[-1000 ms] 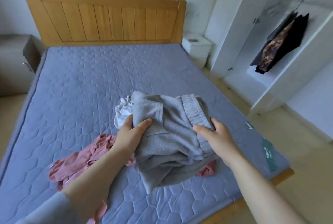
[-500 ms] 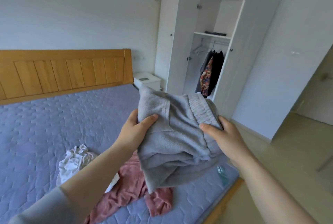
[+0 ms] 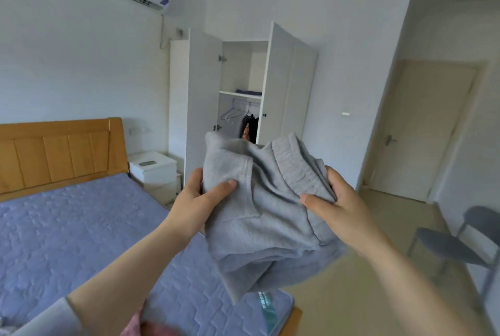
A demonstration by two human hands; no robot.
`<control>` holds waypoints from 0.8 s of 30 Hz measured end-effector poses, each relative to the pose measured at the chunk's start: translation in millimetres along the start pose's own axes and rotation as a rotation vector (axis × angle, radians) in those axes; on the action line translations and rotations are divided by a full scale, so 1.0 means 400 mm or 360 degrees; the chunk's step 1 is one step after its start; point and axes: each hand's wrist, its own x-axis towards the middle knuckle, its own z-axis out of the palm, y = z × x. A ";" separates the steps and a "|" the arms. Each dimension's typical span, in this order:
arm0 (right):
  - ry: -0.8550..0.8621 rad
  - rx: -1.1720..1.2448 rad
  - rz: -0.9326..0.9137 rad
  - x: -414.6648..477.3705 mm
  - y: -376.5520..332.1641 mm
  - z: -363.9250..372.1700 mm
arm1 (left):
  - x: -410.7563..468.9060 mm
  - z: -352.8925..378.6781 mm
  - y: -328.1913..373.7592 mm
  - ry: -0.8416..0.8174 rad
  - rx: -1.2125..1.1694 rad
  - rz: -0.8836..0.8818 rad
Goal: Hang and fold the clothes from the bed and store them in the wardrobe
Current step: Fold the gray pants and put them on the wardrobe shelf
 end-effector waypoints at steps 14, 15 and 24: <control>0.0094 -0.0401 0.0053 0.215 0.140 -0.110 | 0.373 0.197 -0.123 -0.0165 -0.0116 0.0069; 0.0092 -0.0436 0.0064 0.231 0.155 -0.117 | 0.400 0.215 -0.134 -0.0183 -0.0109 0.0083; 0.0025 -0.0649 0.0227 0.324 0.345 -0.242 | 0.593 0.452 -0.228 -0.0342 0.0023 0.0057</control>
